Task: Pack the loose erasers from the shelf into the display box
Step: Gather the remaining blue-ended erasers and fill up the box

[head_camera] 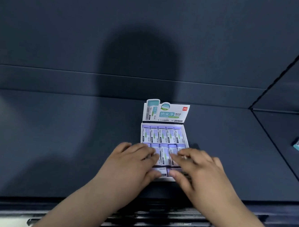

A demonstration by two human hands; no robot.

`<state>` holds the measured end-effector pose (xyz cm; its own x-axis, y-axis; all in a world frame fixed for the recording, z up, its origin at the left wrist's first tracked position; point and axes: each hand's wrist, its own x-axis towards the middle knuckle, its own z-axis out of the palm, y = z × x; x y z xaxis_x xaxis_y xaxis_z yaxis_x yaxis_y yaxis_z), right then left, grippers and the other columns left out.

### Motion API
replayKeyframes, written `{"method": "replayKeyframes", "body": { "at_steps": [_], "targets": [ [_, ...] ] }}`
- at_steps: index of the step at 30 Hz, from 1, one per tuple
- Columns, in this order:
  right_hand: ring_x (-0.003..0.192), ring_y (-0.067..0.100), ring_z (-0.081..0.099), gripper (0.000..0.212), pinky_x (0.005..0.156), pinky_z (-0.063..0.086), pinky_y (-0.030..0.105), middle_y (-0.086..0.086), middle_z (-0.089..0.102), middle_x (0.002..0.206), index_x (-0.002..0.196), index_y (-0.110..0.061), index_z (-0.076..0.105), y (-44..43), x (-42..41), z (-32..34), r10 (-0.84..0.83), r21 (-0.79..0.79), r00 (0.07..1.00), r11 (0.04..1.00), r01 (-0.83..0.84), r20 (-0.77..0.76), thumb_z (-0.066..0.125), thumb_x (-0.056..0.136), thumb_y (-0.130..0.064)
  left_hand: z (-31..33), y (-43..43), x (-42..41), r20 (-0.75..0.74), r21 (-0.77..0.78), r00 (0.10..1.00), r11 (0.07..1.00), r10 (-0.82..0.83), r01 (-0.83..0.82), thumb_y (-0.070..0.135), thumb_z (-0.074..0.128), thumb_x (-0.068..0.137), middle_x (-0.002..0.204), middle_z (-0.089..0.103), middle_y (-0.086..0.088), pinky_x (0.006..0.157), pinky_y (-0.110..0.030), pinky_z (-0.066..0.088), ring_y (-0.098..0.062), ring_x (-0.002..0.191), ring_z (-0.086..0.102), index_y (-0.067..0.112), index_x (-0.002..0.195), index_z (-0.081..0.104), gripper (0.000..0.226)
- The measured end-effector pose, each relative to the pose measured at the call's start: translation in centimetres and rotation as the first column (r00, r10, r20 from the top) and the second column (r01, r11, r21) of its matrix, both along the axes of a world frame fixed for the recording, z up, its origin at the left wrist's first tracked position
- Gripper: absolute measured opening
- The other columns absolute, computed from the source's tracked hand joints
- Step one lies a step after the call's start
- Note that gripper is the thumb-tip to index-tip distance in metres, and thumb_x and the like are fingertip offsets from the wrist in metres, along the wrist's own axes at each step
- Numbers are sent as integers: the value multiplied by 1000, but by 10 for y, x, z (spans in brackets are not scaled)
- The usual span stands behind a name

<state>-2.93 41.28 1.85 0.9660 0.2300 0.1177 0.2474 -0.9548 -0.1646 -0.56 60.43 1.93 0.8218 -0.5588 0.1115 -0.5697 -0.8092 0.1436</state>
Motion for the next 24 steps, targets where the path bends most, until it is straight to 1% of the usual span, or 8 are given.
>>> {"method": "replayKeyframes", "body": {
  "at_steps": [3,5,7,8,10,13,18,24],
  "targets": [
    [114,18,53,50,89,37,34,-5,56,127,122,-28,59,-5,2,5,-42,47,999,998,42,0,42,84,-58,8,-10,4,34,13,999,1000,20,-21,50,34,85,109,69,7,88,-33,48,-12,103,63,24,108,69,50],
    [129,15,38,64,99,27,31,-9,41,142,133,-33,45,-16,2,7,-82,57,995,995,86,-60,26,84,-68,11,-18,6,92,31,996,999,22,-25,48,50,85,110,69,3,90,-36,47,-15,103,64,20,111,68,42],
    [136,11,26,75,105,21,29,-12,27,150,139,-35,34,-32,-1,10,-123,56,989,990,128,-87,15,75,-70,14,-28,8,103,33,994,999,31,-34,42,65,80,115,67,0,93,-39,45,-18,107,62,18,115,65,43],
    [138,9,21,77,106,20,29,-14,21,152,141,-36,29,-41,-3,10,-143,52,985,988,148,-93,13,73,-69,17,-32,9,83,32,996,998,43,-46,40,63,83,121,64,1,97,-39,41,-18,113,58,19,120,62,44],
    [140,7,13,80,109,17,28,-16,11,154,143,-36,21,-66,-9,13,-182,36,978,982,187,-96,10,71,-69,20,-44,12,53,54,997,996,65,-68,42,46,92,138,48,7,107,-35,26,-13,128,42,25,135,46,46],
    [141,4,4,82,112,13,29,-17,2,154,144,-37,12,-105,-19,16,-214,50,971,974,220,-104,7,69,-70,17,-72,14,113,62,992,996,54,-61,46,26,96,150,26,13,111,-31,12,-8,138,21,31,144,23,50],
    [141,2,-2,85,111,7,24,-18,-2,154,144,-38,8,-183,-34,28,-207,66,975,975,212,-81,5,67,-72,20,-168,0,156,21,988,1000,13,-17,50,26,95,152,22,11,113,-32,10,-9,140,15,31,146,17,55],
    [142,5,1,75,114,9,26,-13,2,155,146,-33,8,-299,-61,35,-223,24,971,974,225,-84,25,81,-65,19,-285,-23,153,-21,988,1000,4,0,54,25,93,153,21,10,114,-33,9,-10,140,15,31,146,12,60]
  ]
}}
